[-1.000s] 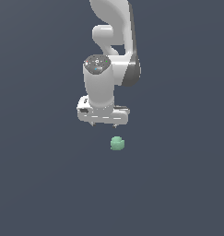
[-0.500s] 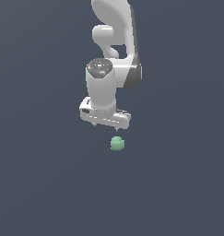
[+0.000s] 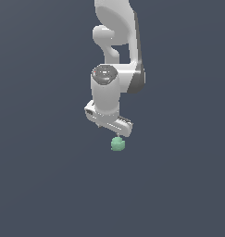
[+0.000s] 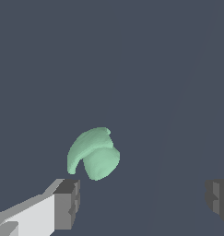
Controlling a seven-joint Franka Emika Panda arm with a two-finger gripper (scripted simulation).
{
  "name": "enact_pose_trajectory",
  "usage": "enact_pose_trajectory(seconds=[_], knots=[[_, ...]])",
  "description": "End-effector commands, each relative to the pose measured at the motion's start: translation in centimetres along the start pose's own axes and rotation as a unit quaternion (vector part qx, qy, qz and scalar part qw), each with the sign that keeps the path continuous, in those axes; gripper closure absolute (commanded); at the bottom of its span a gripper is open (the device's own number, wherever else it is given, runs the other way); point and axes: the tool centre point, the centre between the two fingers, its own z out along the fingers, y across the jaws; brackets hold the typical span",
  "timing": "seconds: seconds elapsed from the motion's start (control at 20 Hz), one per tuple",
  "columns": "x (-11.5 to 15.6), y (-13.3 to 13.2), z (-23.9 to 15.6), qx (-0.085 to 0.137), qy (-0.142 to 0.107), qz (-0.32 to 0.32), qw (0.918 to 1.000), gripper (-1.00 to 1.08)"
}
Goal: Pick up the object and move it to a goal position.
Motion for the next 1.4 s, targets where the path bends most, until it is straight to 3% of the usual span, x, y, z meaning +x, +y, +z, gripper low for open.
enact_pose_trajectory(seconds=[0.0, 0.3, 0.65, 1.0, 1.35], knots=[[0.0, -0.3, 0.4, 0.0, 0.0, 0.034, 0.9994, -0.92], [-0.1, -1.1, 1.3, 0.0, 0.0, 0.112, 0.9937, -0.92], [-0.2, -2.0, 2.3, 0.0, 0.002, 0.202, 0.9793, -0.92], [-0.3, -2.9, 3.3, 0.0, 0.004, 0.291, 0.9568, -0.92], [-0.4, -3.7, 4.2, 0.0, 0.008, 0.374, 0.9274, -0.92]])
